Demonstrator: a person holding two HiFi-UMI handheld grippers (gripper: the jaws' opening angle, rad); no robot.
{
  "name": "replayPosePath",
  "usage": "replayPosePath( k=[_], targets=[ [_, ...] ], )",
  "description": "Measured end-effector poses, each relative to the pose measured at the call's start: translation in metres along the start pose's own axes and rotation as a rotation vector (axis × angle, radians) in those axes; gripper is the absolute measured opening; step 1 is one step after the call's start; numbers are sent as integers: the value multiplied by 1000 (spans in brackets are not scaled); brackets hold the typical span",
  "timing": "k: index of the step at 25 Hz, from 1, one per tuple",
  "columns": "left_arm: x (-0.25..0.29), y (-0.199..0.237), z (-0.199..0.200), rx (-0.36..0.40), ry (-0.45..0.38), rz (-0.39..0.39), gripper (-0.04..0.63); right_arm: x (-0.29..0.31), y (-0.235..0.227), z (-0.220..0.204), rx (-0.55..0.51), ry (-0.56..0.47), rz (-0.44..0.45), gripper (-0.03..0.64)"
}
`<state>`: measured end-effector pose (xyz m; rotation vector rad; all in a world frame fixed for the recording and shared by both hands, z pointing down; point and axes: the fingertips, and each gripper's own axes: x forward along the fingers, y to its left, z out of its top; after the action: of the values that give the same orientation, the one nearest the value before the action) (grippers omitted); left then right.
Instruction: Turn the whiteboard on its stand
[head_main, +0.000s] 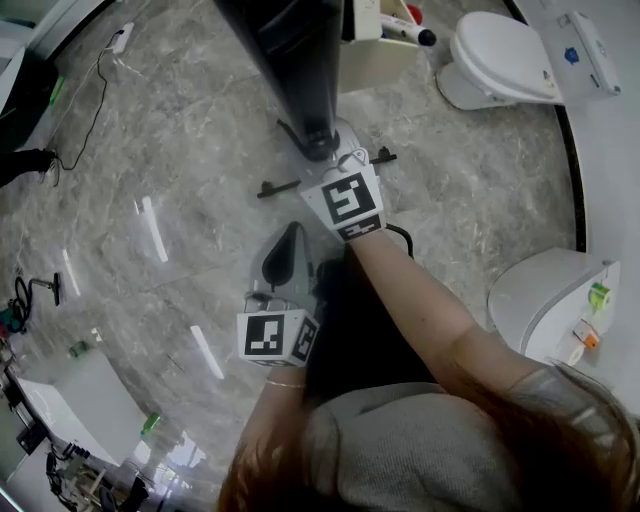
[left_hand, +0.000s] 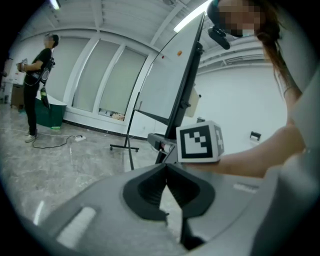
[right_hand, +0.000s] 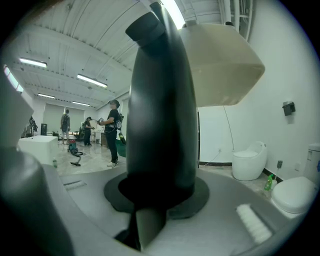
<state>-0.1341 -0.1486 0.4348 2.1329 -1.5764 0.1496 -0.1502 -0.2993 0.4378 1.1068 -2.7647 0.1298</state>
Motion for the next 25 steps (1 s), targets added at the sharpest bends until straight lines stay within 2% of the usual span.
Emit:
replayPosePath(
  k=[8,17,21,25],
  targets=[
    [-44,-16,-14,44,0,-75,0,-39,21,-5,-7,-23,-51,87],
    [-91,-50,-40,89,2,-140,0,-98,60,-15,-10,-37,-60,87],
    [-107,-69,-51,96,-19,-127,0,-125,73,-21,-9,-42,-53,87],
    [-131,-80,-69,62,-32,-72,0,-146,87,-25,-17,-41,-36,86]
  ],
)
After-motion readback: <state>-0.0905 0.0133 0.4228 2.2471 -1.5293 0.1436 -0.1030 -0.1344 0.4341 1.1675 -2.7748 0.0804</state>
